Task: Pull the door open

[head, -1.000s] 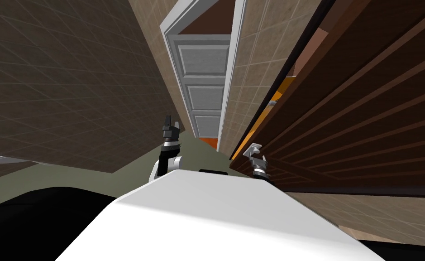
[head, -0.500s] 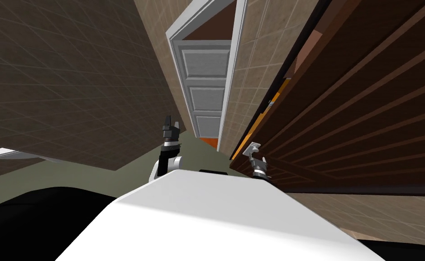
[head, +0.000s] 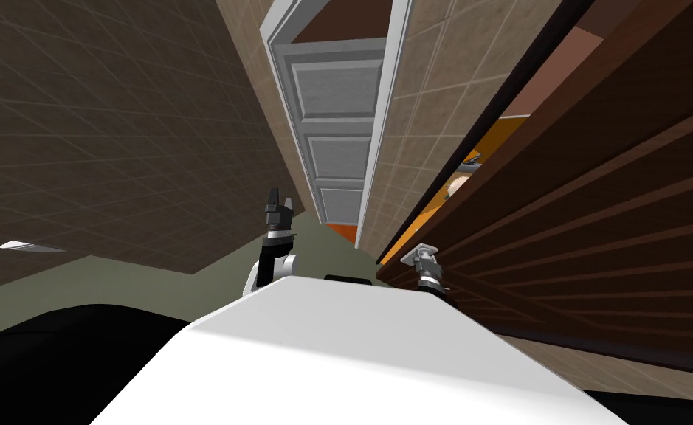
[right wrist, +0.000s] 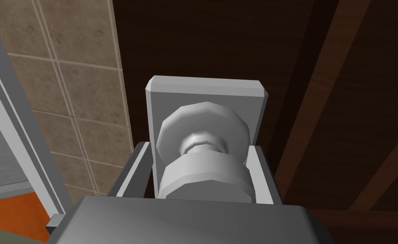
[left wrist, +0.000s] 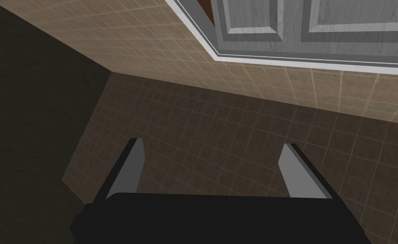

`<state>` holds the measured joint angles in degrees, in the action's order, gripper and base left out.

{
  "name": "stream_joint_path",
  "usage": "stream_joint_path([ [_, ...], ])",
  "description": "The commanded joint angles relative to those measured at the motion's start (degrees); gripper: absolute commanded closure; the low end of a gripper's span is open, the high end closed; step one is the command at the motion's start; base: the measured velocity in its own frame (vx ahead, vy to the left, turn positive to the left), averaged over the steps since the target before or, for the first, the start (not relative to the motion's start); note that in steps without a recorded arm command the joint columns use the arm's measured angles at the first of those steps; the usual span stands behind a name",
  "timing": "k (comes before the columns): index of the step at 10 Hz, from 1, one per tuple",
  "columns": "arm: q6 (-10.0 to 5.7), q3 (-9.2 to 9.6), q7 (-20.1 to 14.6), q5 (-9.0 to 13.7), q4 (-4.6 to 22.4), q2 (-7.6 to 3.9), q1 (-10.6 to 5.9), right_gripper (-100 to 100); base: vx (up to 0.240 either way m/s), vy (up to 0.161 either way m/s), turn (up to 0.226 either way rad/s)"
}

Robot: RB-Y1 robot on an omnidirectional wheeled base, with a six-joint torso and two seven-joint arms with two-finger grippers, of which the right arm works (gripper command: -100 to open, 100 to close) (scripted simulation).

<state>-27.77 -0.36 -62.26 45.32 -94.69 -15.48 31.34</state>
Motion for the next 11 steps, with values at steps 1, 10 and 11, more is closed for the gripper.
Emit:
stream_joint_path([
  [1, 0.08, 0.23, 0.08, -0.05, -0.05, 0.1, 0.03, 100, -0.029, 0.0, -0.001],
  [10, -1.11, 2.41, -4.16, 0.12, 0.61, -4.11, 0.39, 100, -0.131, -0.018, 0.102],
  [11, -1.35, 2.8, -4.91, 0.15, 0.69, -4.83, 0.43, 100, -0.242, -0.037, 0.166],
])
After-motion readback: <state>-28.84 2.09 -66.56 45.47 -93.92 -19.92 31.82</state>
